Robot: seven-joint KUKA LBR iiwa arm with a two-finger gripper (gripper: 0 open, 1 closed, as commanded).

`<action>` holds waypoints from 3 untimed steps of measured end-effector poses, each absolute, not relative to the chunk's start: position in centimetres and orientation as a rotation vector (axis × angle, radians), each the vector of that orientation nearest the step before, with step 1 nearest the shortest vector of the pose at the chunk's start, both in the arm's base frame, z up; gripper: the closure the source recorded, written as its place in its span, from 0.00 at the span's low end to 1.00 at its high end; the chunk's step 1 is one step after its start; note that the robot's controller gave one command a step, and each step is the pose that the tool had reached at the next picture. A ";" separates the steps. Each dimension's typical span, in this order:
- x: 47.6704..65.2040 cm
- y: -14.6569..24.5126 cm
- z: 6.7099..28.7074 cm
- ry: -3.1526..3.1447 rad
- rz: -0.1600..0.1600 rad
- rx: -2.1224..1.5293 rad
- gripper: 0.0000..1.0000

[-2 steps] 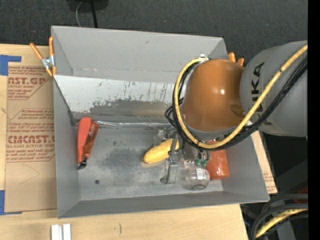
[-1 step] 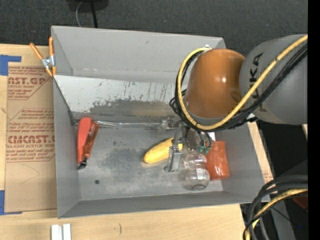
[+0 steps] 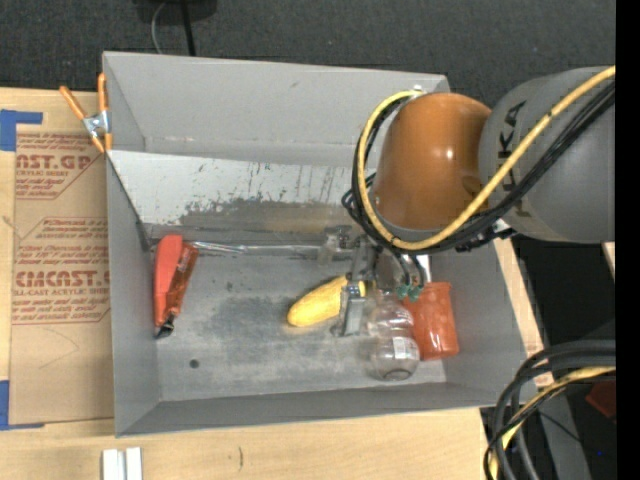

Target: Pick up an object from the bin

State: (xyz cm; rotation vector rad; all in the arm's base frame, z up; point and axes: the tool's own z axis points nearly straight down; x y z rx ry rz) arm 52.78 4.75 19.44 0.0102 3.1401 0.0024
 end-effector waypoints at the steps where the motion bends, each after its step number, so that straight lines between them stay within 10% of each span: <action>1: 52.5 5.8 17.0 3.146 -0.001 -0.115 0.00; 2: 54.5 4.1 14.1 3.132 0.008 -0.123 0.00; 3: 54.3 1.2 10.7 3.143 0.000 -0.165 1.00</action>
Offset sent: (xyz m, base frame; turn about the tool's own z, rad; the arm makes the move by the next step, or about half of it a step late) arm 0.0296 -0.0387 -0.0816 -0.0341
